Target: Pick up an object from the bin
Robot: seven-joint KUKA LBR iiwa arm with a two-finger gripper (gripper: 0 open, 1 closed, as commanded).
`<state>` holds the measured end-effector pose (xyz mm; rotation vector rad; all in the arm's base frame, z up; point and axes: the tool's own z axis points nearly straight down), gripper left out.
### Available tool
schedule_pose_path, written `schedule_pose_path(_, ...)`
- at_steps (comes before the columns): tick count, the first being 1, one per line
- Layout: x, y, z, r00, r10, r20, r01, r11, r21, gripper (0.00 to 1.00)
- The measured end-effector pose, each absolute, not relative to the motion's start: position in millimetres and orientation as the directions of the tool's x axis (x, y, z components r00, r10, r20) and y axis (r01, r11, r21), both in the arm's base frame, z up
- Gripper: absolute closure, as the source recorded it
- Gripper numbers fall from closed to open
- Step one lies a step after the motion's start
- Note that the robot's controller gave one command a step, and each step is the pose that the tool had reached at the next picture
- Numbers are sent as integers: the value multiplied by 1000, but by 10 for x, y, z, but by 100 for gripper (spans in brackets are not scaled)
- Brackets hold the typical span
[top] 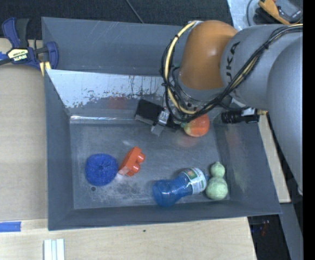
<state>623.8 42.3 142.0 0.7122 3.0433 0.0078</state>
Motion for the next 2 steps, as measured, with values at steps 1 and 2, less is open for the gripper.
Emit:
schedule_pose_path(1, 6245, 421, 1673, -896, 443, -17, 443, 896, 10, 100)
schedule_pose_path(2, 6236, 414, 2132, -897, 442, -13, 442, 897, 7, 100)
